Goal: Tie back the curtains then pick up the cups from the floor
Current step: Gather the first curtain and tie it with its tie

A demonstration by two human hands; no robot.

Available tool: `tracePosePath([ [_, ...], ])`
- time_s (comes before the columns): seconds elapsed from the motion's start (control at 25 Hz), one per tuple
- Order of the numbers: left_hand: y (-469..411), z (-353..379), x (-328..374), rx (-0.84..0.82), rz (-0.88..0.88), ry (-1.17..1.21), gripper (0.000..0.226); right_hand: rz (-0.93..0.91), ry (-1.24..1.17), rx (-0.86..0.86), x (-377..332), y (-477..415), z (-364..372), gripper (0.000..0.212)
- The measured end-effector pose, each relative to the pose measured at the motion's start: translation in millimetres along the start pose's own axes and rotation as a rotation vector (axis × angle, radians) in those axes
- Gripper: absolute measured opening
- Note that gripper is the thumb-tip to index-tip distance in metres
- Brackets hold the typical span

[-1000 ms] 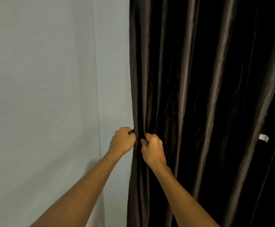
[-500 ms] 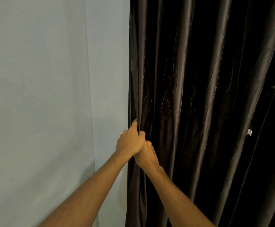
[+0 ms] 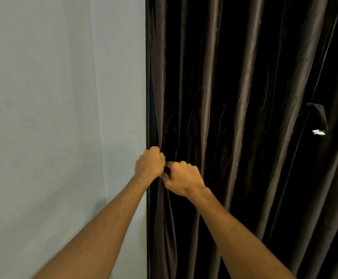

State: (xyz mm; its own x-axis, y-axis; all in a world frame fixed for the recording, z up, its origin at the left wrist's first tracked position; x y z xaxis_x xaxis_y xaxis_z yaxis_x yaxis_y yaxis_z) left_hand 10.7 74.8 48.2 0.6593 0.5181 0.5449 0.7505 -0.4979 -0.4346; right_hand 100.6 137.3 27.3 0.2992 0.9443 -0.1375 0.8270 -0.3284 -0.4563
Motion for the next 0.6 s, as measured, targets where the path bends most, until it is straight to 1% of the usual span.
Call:
tracePosePath([
  [0.08,-2.5,-1.4,-3.1,-0.007,-0.009,-0.013,0.025,0.049,0.102,0.197,14.6,6.9,-23.9,0.041],
  [0.12,-1.9,-2.2,-4.7,-0.004,-0.012,-0.022,0.027,0.121,0.117,0.314,23.9,10.9,-34.5,0.043],
  [0.2,1.1,-1.9,-7.4,0.018,-0.013,-0.036,0.032,0.347,0.035,0.490,47.1,20.5,-49.6,0.042],
  [0.24,3.0,-1.3,-7.8,0.031,-0.012,-0.032,0.032,0.456,-0.055,0.533,60.7,24.7,-51.5,0.042],
  [0.28,5.1,-0.7,-7.3,0.042,-0.010,-0.026,0.030,0.542,-0.138,0.534,72.5,27.3,-48.8,0.043],
  [0.32,7.0,0.1,-5.8,0.045,-0.008,-0.020,0.028,0.593,-0.195,0.474,81.5,28.8,-42.2,0.046],
  [0.36,8.5,1.3,-3.2,0.041,-0.005,-0.018,0.027,0.595,-0.226,0.385,86.8,28.7,-32.6,0.045],
  [0.4,9.4,2.6,-0.6,0.036,0.003,-0.021,0.026,0.551,-0.244,0.310,87.9,27.5,-22.2,0.039],
  [0.44,10.1,3.8,2.2,0.030,0.012,-0.026,0.026,0.488,-0.256,0.267,86.0,26.2,-12.3,0.031],
  [0.48,10.8,4.9,5.2,0.026,0.021,-0.033,0.025,0.422,-0.264,0.247,81.7,25.4,-4.6,0.027],
  [0.52,12.0,5.9,8.1,0.021,0.025,-0.038,0.023,0.360,-0.273,0.240,75.8,24.1,2.5,0.034],
  [0.6,14.6,8.7,15.2,0.014,0.035,-0.039,0.019,0.263,-0.317,0.227,59.4,19.9,13.0,0.058],
])
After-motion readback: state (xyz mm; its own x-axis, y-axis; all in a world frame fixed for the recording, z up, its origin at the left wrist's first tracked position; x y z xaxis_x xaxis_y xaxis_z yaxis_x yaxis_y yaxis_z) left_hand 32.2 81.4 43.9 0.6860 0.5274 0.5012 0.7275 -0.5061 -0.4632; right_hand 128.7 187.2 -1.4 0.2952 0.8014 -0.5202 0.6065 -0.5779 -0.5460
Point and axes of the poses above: each hand's wrist, its own y-axis away from the middle knuckle, its own z-axis out of the palm, x = y × z, the point moved 4 cm from there along -y, towards the middle knuckle, and after that the axes turned 2 degrees about -z, right-handed, at the moved point
